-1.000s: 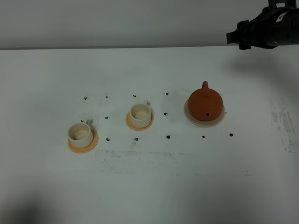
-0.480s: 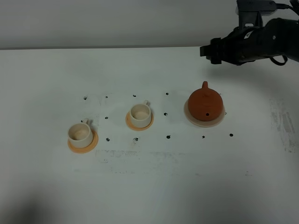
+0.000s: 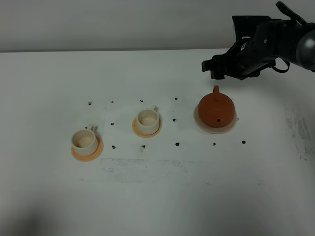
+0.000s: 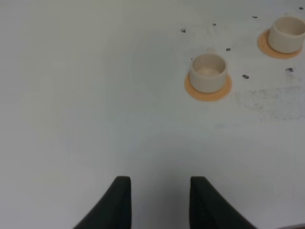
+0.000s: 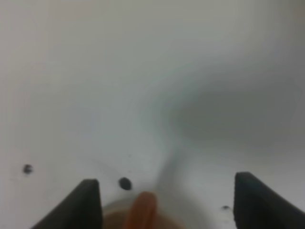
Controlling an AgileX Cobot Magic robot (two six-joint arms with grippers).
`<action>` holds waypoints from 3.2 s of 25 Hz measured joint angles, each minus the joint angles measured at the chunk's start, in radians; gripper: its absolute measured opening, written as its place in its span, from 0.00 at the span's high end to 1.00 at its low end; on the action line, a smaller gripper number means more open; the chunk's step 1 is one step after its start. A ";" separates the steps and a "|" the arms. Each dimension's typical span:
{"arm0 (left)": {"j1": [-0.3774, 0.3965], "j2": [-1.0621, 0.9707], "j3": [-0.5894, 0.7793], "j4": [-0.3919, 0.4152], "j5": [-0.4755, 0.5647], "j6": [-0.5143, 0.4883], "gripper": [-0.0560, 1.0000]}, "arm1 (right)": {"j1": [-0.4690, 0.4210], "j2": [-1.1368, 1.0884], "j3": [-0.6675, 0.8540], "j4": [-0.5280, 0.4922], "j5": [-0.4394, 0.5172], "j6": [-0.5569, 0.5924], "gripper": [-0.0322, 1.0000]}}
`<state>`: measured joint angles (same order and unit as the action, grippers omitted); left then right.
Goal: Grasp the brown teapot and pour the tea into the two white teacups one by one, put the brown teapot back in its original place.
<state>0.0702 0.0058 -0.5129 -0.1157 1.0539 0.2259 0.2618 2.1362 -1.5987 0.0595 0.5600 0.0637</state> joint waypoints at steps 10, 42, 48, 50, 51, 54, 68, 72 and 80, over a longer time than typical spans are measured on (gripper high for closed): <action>0.000 0.000 0.000 0.000 0.000 0.000 0.66 | 0.027 0.005 -0.001 -0.060 0.015 0.052 0.42; 0.000 0.000 0.000 0.001 0.000 0.000 0.66 | 0.041 0.041 -0.004 -0.274 0.054 0.157 0.42; 0.000 0.000 0.000 0.001 0.000 0.000 0.66 | 0.041 0.041 -0.009 -0.279 0.069 0.157 0.42; 0.000 0.000 0.000 0.001 0.000 0.000 0.66 | 0.041 0.041 -0.010 -0.279 0.070 0.157 0.42; 0.000 0.000 0.000 0.001 0.000 0.000 0.66 | 0.041 0.041 -0.010 -0.279 0.071 0.157 0.42; 0.000 0.000 0.000 0.001 0.000 0.000 0.66 | 0.041 0.041 -0.010 -0.281 0.076 0.157 0.42; 0.000 0.000 0.000 0.001 0.000 0.000 0.66 | 0.041 0.036 -0.010 -0.367 0.100 0.164 0.42; 0.000 0.000 0.000 0.001 0.000 0.000 0.66 | 0.042 0.030 -0.010 -0.382 0.136 0.166 0.42; 0.000 0.000 0.000 0.001 0.000 0.000 0.66 | 0.051 0.030 -0.015 -0.386 0.140 0.168 0.42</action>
<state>0.0702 0.0058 -0.5129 -0.1149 1.0539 0.2260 0.3127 2.1659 -1.6135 -0.3263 0.7004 0.2313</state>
